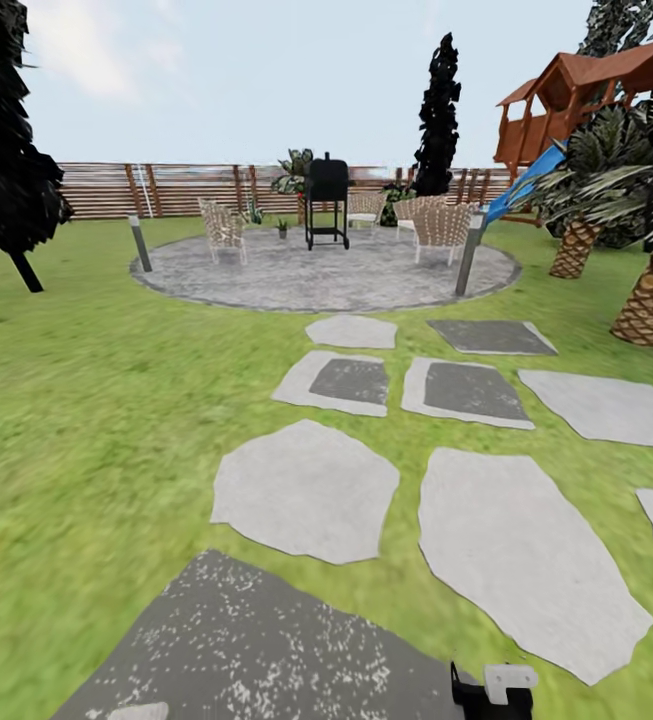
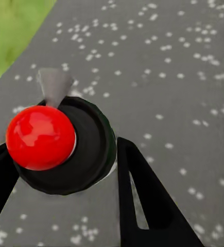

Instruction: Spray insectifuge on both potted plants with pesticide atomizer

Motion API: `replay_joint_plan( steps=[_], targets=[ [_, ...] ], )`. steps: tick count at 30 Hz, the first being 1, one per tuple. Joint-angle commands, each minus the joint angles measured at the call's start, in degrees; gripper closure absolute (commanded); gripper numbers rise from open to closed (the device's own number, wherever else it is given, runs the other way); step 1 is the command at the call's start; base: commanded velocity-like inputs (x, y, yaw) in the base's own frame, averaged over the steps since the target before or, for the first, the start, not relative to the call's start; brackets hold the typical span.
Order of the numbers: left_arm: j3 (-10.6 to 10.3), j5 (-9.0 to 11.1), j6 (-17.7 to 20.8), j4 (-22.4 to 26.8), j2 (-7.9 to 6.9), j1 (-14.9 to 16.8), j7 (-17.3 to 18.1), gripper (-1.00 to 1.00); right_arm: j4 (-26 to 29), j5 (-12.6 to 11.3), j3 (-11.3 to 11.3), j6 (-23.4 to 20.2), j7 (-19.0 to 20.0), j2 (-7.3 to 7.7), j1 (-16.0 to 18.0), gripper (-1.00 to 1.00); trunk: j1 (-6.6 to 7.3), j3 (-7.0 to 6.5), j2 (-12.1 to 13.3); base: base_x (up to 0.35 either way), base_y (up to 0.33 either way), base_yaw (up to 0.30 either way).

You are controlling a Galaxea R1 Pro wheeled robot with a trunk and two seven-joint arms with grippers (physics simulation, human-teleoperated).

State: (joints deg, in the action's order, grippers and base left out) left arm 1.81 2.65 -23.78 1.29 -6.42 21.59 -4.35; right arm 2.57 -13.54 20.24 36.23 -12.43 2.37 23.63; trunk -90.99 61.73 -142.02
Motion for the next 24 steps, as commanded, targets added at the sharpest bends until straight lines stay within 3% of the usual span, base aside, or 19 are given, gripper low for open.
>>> replay_joint_plan(
  steps=[1, 24],
  targets=[
    [0.12, 0.25, -0.21, -0.05, 0.0, 0.03, 0.04, 1.0, 0.0, -0.36, 0.5, 0.07, -0.22, 0.0, 0.01, -1.0, -0.02, 0.05, -0.02, 0.32, -0.129, 0.0],
    [0.12, 0.25, -0.21, -0.05, 0.0, 0.03, 0.04, 1.0, -0.02, -0.26, 0.5, 0.07, -0.14, 0.06, 0.01, -1.0, -0.02, 0.05, -0.02, 0.32, -0.129, 0.0]
  ],
)
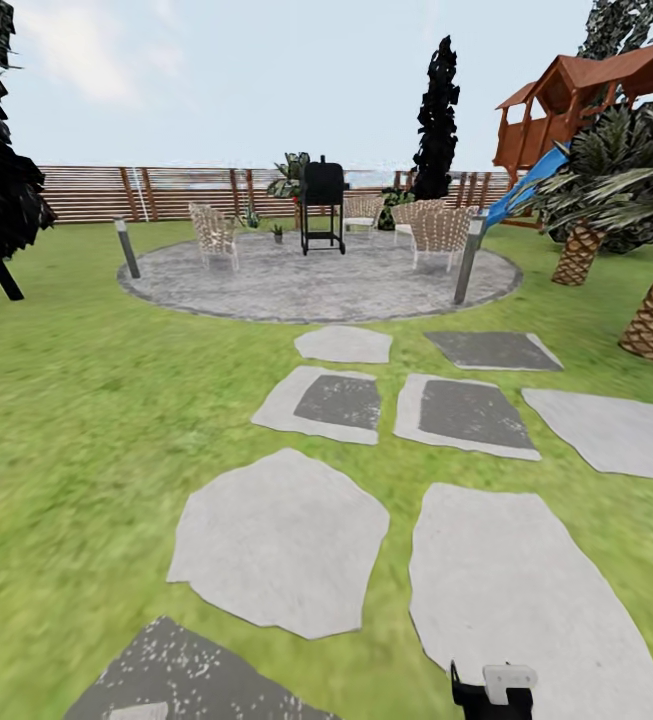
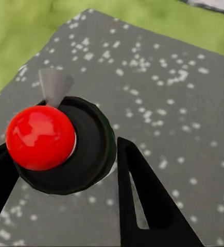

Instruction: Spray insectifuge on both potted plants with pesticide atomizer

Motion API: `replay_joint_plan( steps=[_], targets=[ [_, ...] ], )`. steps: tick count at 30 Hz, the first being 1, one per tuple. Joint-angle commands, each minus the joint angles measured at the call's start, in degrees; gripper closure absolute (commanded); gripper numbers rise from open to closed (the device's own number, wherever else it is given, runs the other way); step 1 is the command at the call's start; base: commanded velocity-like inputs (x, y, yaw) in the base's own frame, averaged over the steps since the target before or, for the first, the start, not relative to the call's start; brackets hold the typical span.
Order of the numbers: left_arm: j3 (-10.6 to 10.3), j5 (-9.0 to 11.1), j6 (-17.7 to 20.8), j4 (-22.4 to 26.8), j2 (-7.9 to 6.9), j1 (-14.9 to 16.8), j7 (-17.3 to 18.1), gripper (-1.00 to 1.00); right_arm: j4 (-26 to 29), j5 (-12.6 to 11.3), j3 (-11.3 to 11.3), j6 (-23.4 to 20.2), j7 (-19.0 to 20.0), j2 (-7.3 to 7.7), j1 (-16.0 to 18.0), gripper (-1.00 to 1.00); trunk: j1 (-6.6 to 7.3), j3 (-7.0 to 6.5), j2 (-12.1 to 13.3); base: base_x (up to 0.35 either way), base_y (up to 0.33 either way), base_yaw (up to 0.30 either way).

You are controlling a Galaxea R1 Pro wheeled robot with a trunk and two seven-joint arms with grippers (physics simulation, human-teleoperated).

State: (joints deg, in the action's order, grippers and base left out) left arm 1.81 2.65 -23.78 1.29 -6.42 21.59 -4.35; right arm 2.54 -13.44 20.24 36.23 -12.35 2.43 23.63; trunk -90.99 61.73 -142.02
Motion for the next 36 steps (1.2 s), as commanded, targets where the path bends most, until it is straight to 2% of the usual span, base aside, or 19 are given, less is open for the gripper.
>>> replay_joint_plan(
  steps=[1, 36],
  targets=[
    [0.12, 0.25, -0.21, -0.05, 0.0, 0.03, 0.04, 1.0, 0.01, -0.36, 0.51, 0.07, -0.22, 0.02, 0.01, -1.0, -0.02, 0.05, -0.02, 0.32, -0.129, 0.0],
    [0.12, 0.25, -0.21, -0.06, 0.0, 0.03, 0.04, 1.0, -0.07, -0.35, 0.51, 0.07, -0.22, 0.03, 0.01, -1.0, -0.02, 0.05, -0.02, 0.32, -0.129, 0.0]
  ],
)
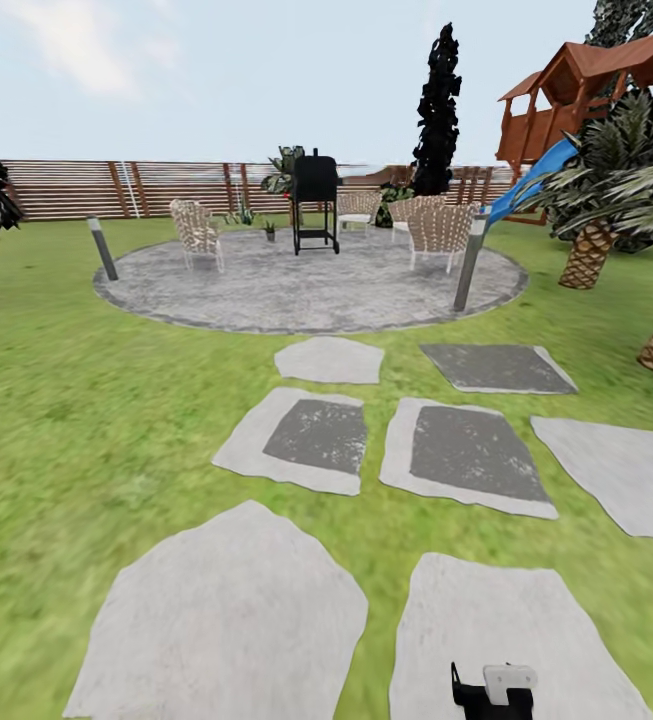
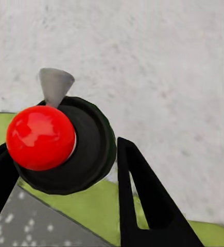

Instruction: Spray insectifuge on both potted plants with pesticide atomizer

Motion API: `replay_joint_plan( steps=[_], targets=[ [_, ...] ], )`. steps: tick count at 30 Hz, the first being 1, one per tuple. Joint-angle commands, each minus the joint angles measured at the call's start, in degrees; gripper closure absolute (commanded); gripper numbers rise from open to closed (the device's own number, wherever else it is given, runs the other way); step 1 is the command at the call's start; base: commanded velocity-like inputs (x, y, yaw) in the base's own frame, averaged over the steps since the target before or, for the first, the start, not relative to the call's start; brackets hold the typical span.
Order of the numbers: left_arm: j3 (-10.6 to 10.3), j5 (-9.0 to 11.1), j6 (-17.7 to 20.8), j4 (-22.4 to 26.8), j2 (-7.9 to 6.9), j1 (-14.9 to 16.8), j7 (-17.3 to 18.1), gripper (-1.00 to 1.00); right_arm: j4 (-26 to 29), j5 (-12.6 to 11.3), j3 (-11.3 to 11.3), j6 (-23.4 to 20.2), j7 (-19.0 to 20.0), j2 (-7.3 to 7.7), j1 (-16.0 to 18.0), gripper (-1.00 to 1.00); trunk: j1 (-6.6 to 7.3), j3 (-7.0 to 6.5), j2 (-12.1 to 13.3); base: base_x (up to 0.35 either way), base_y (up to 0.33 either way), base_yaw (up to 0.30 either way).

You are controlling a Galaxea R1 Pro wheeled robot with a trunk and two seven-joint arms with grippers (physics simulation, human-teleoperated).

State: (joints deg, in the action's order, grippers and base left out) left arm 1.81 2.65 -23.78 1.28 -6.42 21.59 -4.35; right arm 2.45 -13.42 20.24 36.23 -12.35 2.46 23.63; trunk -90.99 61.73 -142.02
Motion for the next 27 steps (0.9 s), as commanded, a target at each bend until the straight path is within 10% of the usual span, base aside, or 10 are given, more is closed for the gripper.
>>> replay_joint_plan(
  steps=[1, 27],
  targets=[
    [0.13, 0.25, -0.21, -0.05, 0.0, 0.03, 0.04, 1.0, 0.01, -0.37, 0.5, 0.07, -0.22, 0.0, 0.01, -1.0, -0.02, 0.05, -0.02, 0.32, -0.129, 0.0],
    [0.13, 0.25, -0.21, -0.05, 0.0, 0.03, 0.04, 1.0, 0.01, -0.38, 0.5, 0.07, -0.22, 0.0, 0.01, -1.0, -0.02, 0.05, -0.02, 0.32, -0.129, 0.0]
  ],
)
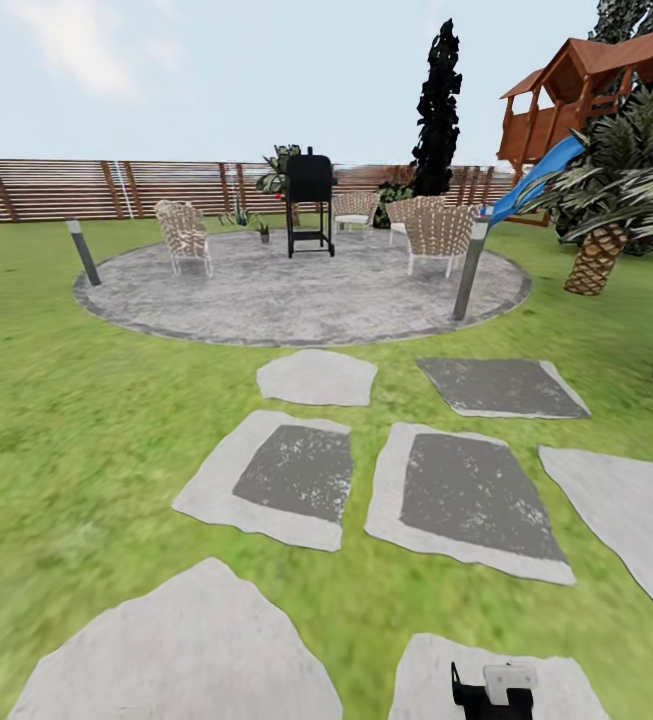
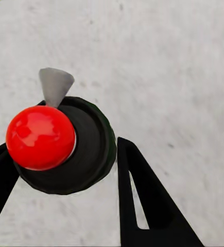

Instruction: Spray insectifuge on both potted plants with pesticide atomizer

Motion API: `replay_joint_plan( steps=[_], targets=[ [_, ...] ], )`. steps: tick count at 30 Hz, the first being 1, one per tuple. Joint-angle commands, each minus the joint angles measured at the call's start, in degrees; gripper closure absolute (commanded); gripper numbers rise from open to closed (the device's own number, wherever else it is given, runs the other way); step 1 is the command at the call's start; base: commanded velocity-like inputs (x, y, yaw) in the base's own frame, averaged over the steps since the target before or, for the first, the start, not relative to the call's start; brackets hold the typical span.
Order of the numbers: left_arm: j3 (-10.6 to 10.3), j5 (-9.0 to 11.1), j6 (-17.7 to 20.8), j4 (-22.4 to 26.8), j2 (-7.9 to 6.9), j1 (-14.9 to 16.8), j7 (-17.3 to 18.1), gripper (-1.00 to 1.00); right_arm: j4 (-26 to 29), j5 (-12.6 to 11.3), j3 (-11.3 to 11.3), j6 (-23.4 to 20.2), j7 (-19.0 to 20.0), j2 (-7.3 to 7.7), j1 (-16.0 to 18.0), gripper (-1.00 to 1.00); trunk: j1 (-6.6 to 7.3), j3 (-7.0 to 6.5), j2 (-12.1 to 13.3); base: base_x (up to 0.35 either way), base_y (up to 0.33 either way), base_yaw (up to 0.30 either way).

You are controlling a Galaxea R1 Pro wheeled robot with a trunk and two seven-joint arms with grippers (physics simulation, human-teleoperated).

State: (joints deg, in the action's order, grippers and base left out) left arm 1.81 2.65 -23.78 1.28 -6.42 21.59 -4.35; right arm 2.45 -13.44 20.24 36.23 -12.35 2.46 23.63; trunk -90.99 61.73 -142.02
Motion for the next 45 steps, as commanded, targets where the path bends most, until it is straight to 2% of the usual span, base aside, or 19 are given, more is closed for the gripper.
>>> replay_joint_plan(
  steps=[1, 38, 45],
  targets=[
    [0.13, 0.25, -0.21, -0.05, 0.0, 0.03, 0.04, 1.0, 0.01, -0.36, 0.5, 0.07, -0.22, 0.0, 0.01, -1.0, -0.02, 0.05, -0.02, 0.32, -0.129, 0.0],
    [0.13, 0.25, -0.21, -0.05, 0.0, 0.03, 0.04, 1.0, 0.03, -0.36, 0.59, 0.07, -0.22, -0.09, 0.01, -1.0, -0.02, 0.05, -0.02, 0.32, -0.129, 0.0],
    [0.13, 0.25, -0.21, -0.05, 0.0, 0.03, 0.04, 1.0, 0.01, -0.36, 0.59, 0.07, -0.22, -0.09, 0.01, -1.0, -0.02, 0.05, -0.02, 0.32, -0.129, 0.19]
  ],
)
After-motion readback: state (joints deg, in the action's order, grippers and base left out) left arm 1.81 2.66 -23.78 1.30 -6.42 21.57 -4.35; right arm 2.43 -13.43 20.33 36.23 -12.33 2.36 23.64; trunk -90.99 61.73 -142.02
